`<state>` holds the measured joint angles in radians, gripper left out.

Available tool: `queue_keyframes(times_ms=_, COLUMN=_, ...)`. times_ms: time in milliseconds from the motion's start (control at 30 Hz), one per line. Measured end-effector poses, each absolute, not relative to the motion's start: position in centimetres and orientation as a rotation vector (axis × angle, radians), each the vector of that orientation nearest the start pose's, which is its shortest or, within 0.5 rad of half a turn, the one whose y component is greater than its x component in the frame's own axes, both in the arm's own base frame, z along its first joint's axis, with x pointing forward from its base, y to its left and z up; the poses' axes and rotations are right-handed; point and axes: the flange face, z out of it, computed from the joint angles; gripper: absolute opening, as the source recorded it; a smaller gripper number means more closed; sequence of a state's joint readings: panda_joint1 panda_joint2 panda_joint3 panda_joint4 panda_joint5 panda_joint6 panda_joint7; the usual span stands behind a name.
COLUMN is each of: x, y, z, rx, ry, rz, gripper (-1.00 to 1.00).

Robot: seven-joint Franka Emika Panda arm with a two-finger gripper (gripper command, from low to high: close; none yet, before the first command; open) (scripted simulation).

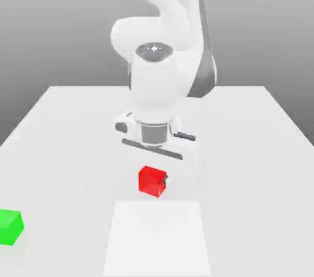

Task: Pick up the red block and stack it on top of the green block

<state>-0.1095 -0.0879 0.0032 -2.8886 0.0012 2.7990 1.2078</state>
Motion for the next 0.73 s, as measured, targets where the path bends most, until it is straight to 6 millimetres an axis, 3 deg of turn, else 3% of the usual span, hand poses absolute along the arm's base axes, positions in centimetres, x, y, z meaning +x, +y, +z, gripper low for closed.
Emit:
queue_keyframes(times_ms=233, x=38.9, y=-17.6, z=22.9, rx=-2.284, ry=2.160, rz=0.009, gripper=-1.00)
queue_keyframes(times_ms=433, x=39.6, y=-29.3, z=24.3, rx=-2.161, ry=2.279, rz=0.003, gripper=-1.00)
queue_keyframes(times_ms=500, x=39.4, y=-31.6, z=23.4, rx=-2.137, ry=2.301, rz=0.000, gripper=-1.00)
queue_keyframes(times_ms=600, x=39.3, y=-32.3, z=19.5, rx=-2.130, ry=2.308, rz=-0.001, gripper=-1.00)
queue_keyframes(times_ms=633, x=39.3, y=-32.3, z=18.6, rx=-2.129, ry=2.309, rz=-0.001, gripper=1.00)
queue_keyframes(times_ms=733, x=39.3, y=-32.3, z=18.6, rx=-2.129, ry=2.309, rz=-0.001, gripper=1.00)
